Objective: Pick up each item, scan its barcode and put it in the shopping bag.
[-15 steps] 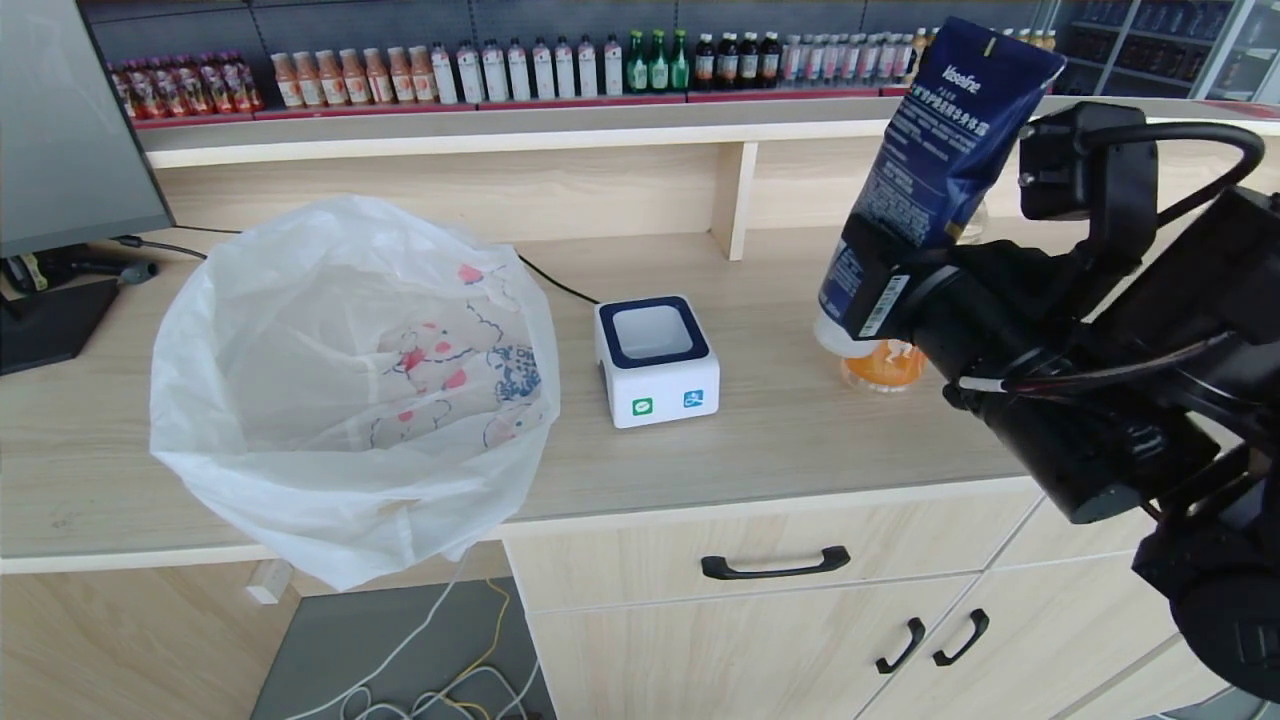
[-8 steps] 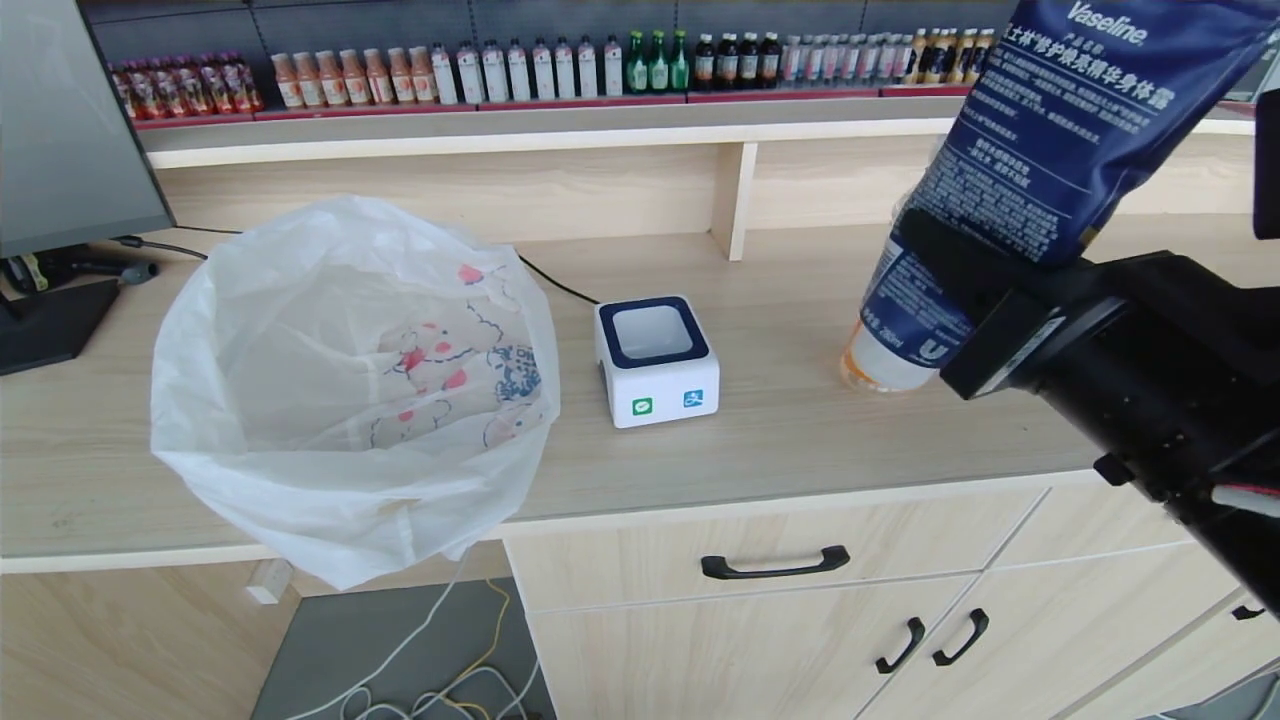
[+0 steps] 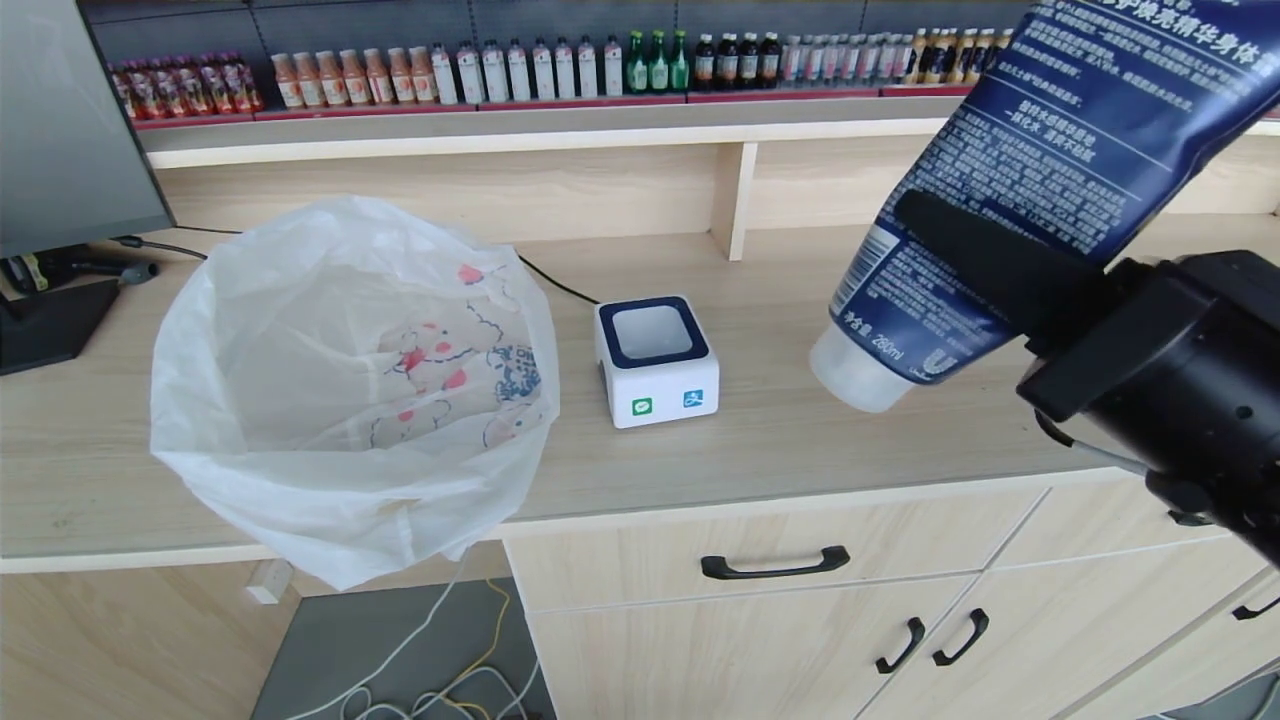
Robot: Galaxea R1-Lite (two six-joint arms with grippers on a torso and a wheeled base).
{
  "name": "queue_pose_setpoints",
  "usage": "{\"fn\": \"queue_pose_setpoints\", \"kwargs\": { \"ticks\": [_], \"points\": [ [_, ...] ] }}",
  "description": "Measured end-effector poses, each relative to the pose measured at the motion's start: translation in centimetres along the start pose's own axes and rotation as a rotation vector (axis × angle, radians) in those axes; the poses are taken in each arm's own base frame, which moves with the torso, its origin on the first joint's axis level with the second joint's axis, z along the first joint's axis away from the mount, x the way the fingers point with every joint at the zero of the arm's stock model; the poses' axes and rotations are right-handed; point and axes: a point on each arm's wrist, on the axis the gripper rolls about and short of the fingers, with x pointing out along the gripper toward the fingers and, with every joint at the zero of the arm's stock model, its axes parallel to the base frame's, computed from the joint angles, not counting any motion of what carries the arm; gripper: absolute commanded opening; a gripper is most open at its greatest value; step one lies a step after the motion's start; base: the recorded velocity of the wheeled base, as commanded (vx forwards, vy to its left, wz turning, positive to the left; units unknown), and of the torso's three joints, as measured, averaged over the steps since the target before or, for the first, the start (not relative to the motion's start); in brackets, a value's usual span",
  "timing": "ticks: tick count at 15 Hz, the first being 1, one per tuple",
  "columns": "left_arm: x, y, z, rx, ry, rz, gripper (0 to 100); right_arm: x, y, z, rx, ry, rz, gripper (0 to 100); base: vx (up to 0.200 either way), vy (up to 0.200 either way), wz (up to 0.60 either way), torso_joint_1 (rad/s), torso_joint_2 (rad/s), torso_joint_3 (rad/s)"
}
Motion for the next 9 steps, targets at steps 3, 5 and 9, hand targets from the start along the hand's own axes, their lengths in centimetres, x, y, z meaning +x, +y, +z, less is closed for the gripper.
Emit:
{"fn": "queue_pose_setpoints", "kwargs": {
  "ticks": [3, 5, 9],
  "points": [
    [0.0, 0.0, 0.0, 0.000, 0.000, 0.000, 100, 0.0, 0.3, -0.6, 0.137, 0.056, 0.163, 0, 0.000, 0.000, 0.00, 0.000, 0.00, 0.000],
    [0.0, 0.0, 0.0, 0.000, 0.000, 0.000, 100, 0.4, 0.4, -1.3, 0.200, 0.085, 0.250, 0, 0.000, 0.000, 0.00, 0.000, 0.00, 0.000],
    [0.0, 0.0, 0.0, 0.000, 0.000, -0.001, 100, 0.7, 0.7, -2.6, 0.319, 0.143, 0.420, 0, 0.000, 0.000, 0.00, 0.000, 0.00, 0.000]
  ]
}}
